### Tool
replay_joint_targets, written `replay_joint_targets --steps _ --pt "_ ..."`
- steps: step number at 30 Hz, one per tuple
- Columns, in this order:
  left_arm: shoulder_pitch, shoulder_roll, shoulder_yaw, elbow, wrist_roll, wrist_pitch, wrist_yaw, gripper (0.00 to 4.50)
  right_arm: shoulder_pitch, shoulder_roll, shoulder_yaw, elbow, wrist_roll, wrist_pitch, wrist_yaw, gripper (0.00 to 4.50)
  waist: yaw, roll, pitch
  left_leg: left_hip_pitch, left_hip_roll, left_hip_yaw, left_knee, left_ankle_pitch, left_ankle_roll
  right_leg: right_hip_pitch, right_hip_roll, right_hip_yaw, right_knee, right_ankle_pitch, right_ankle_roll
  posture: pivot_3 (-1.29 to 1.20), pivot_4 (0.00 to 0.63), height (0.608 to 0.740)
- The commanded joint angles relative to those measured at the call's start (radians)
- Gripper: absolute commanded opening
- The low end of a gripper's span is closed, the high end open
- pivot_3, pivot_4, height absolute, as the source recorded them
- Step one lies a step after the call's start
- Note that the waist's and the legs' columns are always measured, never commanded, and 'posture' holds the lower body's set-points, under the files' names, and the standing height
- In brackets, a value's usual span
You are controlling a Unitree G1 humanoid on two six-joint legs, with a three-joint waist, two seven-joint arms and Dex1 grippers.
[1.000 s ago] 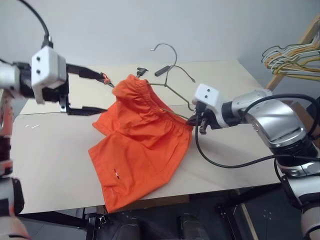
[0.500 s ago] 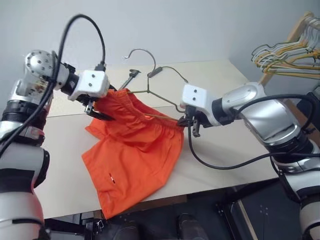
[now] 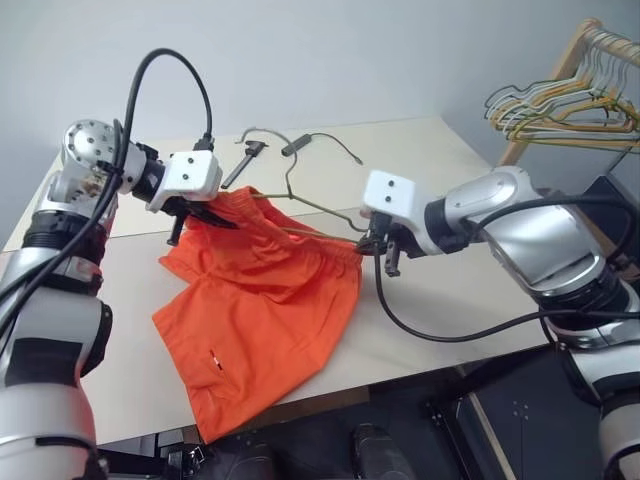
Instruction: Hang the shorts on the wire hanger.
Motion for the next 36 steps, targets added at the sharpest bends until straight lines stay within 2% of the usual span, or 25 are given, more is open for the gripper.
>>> replay_joint_targets --steps 1,6,12,13,16,19,24,26,29,32,36 --pt "0.032 0.003 0.055 -0.104 -0.054 0.062 -0.004 0.0 0.011 0.002 -0.076 -0.034 0.01 -0.003 -0.04 0.77 -0.001 0.0 0.0 0.0 0.0 0.0 0.0 0.0 0.0 0.0 0.0 0.0 0.0 0.0 0.0 -0.12 0.014 0.74" --pt "0.114 0.044 0.102 -0.198 -0.065 0.153 -0.004 0.0 0.111 -0.063 -0.208 -0.043 0.012 0.035 -0.097 2.35 0.005 0.0 0.0 0.0 0.0 0.0 0.0 0.0 0.0 0.0 0.0 0.0 0.0 0.0 0.0 -0.12 0.026 0.74" --pt "0.151 0.058 0.161 -0.204 -0.037 0.221 0.006 0.0 0.273 -0.153 -0.483 -0.058 0.063 0.086 -0.157 4.39 0.008 0.0 0.0 0.0 -0.001 0.0 0.001 0.0 0.0 0.0 -0.001 0.0 0.0 0.0 0.0 -0.12 0.048 0.74" --pt "0.151 0.055 0.167 -0.201 -0.03 0.226 0.013 0.0 0.317 -0.162 -0.527 -0.072 0.079 0.091 -0.156 4.46 0.01 0.0 0.0 0.0 -0.001 0.0 0.0 0.0 0.001 0.001 0.0 0.0 0.0 0.0 0.0 -0.12 0.049 0.74" --pt "0.153 0.048 0.184 -0.207 -0.022 0.245 0.018 0.0 0.468 -0.133 -0.626 -0.14 0.152 0.08 -0.138 4.46 0.011 0.0 0.0 0.003 -0.001 0.0 -0.001 -0.001 0.001 0.004 0.0 0.001 -0.001 0.0 0.0 -0.13 0.057 0.74" --pt "0.15 0.04 0.195 -0.212 -0.012 0.257 0.02 0.0 0.575 0.004 -0.635 -0.188 0.211 0.073 -0.194 4.46 0.004 -0.001 0.0 0.005 0.0 0.0 -0.001 -0.001 0.001 0.005 0.001 0.002 -0.001 0.0 0.0 -0.13 0.061 0.74" --pt "0.149 0.032 0.213 -0.223 -0.004 0.278 0.022 0.0 0.54 0.364 -0.623 -0.088 0.257 0.091 -0.392 4.46 -0.01 -0.001 0.0 0.011 -0.001 0.002 -0.001 -0.001 0.001 0.004 0.002 0.009 0.001 0.0 0.0 -0.13 0.063 0.74" --pt "0.156 0.034 0.218 -0.232 -0.004 0.284 0.018 0.0 0.512 0.46 -0.611 -0.031 0.253 0.072 -0.444 4.46 -0.011 0.0 0.0 0.012 -0.001 0.001 -0.001 -0.001 0.001 0.005 0.002 0.01 0.002 0.001 -0.001 -0.13 0.065 0.74" --pt "0.163 0.039 0.223 -0.241 -0.001 0.291 0.016 0.0 0.487 0.523 -0.527 0.06 0.209 0.028 -0.484 4.46 -0.015 0.0 0.0 0.012 -0.001 0.001 -0.001 -0.001 0.002 0.005 0.002 0.01 0.002 0.0 -0.001 -0.12 0.067 0.74" --pt "0.17 0.044 0.228 -0.249 0.001 0.297 0.018 0.0 0.481 0.56 -0.483 0.12 0.2 -0.003 -0.507 3.86 -0.017 0.0 0.0 0.009 -0.001 0.0 -0.002 -0.001 0.002 0.004 0.002 0.009 0.004 0.0 0.0 -0.11 0.067 0.74" --pt "0.182 0.056 0.239 -0.265 0.001 0.308 0.019 0.0 0.481 0.575 -0.526 0.099 0.257 -0.005 -0.496 2.52 -0.017 0.0 0.0 0.007 -0.002 -0.004 -0.002 -0.001 0.002 0.003 0.0 0.009 0.002 0.0 0.001 -0.1 0.069 0.74"
